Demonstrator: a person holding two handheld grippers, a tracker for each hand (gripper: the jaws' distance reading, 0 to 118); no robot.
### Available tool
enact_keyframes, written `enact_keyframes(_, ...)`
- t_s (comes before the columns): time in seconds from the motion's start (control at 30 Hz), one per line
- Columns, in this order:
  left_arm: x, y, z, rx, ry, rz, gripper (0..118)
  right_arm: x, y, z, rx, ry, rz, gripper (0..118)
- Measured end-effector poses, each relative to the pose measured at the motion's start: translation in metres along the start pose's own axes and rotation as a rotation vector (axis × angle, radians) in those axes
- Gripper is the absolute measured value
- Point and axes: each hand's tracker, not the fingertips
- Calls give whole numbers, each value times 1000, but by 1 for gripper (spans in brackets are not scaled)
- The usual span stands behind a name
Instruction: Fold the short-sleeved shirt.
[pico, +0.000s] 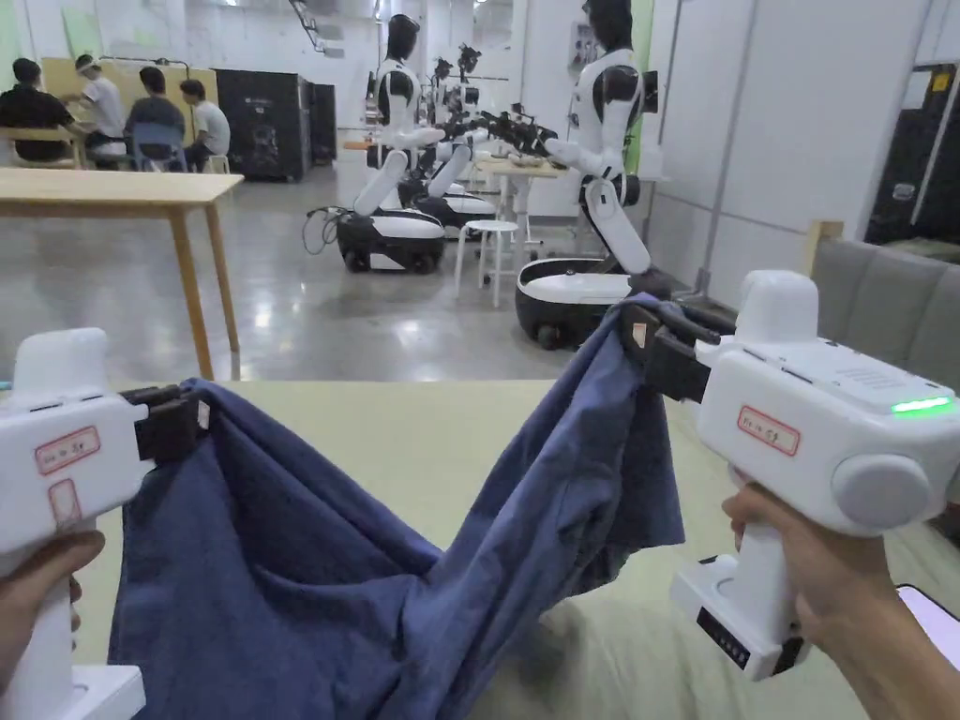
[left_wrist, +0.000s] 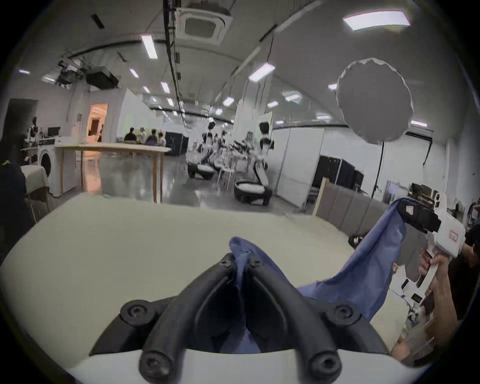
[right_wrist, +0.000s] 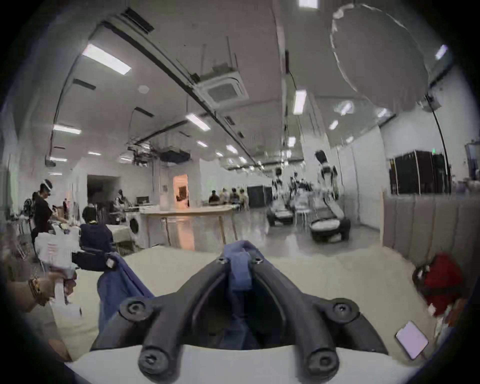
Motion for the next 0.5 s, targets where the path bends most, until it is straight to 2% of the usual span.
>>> enact_keyframes(0.23, -7, 107, -10, 95, 80, -51, 3, -11, 83, -64, 26, -26, 50, 7)
enact_keyframes(0.27, -11, 124, -15, 107, 96, -51, 3, -11, 94, -77, 30, -61, 55, 7)
enact_keyframes(0.37, -20, 167, -36, 123, 142, -101, 3, -2, 125, -112, 24, -93, 13, 7)
enact_keyframes(0.5, -27, 209, -62, 133, 187, -128, 3, 4, 158, -151, 57, -130, 10, 8)
